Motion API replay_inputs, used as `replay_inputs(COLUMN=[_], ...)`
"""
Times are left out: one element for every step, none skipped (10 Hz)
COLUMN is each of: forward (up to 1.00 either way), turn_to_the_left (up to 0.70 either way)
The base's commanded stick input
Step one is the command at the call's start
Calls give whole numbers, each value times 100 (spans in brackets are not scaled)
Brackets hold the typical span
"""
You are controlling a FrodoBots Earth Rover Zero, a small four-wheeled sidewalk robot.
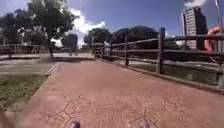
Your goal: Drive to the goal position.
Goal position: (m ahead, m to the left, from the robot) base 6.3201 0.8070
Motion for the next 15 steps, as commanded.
replay_inputs(forward=[85, 85, 85, 85, 85, 85, 85, 85, 85, 85, 85, 85, 85, 85, 85], turn_to_the_left=[34, 34, 34, 34, 34, 34, 25, 0, 0, 0, 0, 0, 0, 0, 0])
